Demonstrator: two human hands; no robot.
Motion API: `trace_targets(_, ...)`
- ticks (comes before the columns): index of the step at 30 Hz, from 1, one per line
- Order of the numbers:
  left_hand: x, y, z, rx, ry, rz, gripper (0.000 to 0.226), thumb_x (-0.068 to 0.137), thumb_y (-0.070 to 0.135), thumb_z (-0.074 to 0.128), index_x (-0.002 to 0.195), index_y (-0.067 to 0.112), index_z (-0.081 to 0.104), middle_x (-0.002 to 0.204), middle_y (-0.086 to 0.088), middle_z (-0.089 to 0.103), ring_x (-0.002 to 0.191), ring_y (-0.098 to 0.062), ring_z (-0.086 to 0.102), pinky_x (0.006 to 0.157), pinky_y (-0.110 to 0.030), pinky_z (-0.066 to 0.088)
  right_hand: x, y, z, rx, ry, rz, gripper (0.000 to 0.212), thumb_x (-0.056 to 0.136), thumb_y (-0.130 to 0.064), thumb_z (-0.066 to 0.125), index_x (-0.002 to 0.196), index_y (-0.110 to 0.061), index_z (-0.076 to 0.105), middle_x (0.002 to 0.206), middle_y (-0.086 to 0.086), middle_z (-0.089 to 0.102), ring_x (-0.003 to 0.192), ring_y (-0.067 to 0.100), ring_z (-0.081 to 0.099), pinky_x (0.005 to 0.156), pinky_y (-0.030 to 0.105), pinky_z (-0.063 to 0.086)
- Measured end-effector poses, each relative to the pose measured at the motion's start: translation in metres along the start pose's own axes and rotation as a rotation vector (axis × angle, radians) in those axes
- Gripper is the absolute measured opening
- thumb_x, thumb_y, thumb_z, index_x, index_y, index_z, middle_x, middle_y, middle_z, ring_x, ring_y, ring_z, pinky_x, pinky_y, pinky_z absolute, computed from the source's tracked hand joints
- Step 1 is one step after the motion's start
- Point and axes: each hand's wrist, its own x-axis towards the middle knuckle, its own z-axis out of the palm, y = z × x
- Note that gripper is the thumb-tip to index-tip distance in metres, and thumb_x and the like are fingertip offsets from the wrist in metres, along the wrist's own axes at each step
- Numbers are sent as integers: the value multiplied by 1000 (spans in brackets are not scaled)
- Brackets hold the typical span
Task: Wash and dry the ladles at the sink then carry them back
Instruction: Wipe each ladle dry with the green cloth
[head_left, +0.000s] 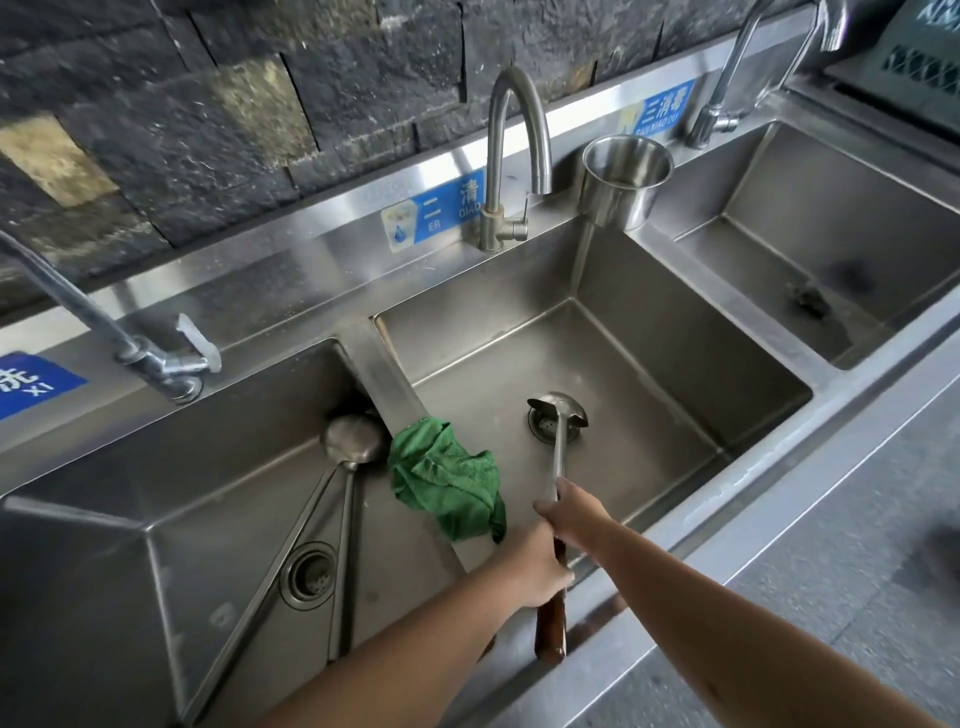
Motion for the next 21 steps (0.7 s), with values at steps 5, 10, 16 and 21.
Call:
trace_targets(5, -11, -24, -11, -184, 65, 38, 47, 92, 26, 60, 137, 15, 49, 129, -6, 61, 113, -21, 60, 94, -32, 50, -9, -12, -2, 0, 95, -50, 54, 99, -35, 45, 145, -7, 38, 147, 12, 41, 125, 28, 50, 94, 32, 41)
trace_targets(10, -35, -67, -33, -350, 116, 15, 49, 94, 27, 56, 139, 12, 48, 137, -3, 56, 121, -15, 55, 104, -31, 43, -23, -41, 4, -66, 260, -359, 67, 95, -55, 46, 150, -17, 36, 156, 4, 35, 143, 23, 33, 116, 38, 30)
trace_targets(16, -64, -130, -54, -466, 234, -48, 33, 96, 22, 52, 127, 13, 59, 121, -4, 66, 94, -12, 64, 69, -14, 45, -36, -79, 28, -613, 227, -718, 81, 84, -74, 42, 153, -46, 10, 165, -6, -4, 151, 27, 0, 120, 52, 10)
trace_targets(21, -78, -195, -59, -526, 352, -174, 19, 82, 33, 61, 100, 30, 64, 114, -8, 70, 85, -13, 63, 87, -34, 55, -24, -103, 52, -888, 169, -768, 95, 80, -78, 45, 149, -51, -14, 156, -5, -37, 147, 35, -21, 117, 61, 12)
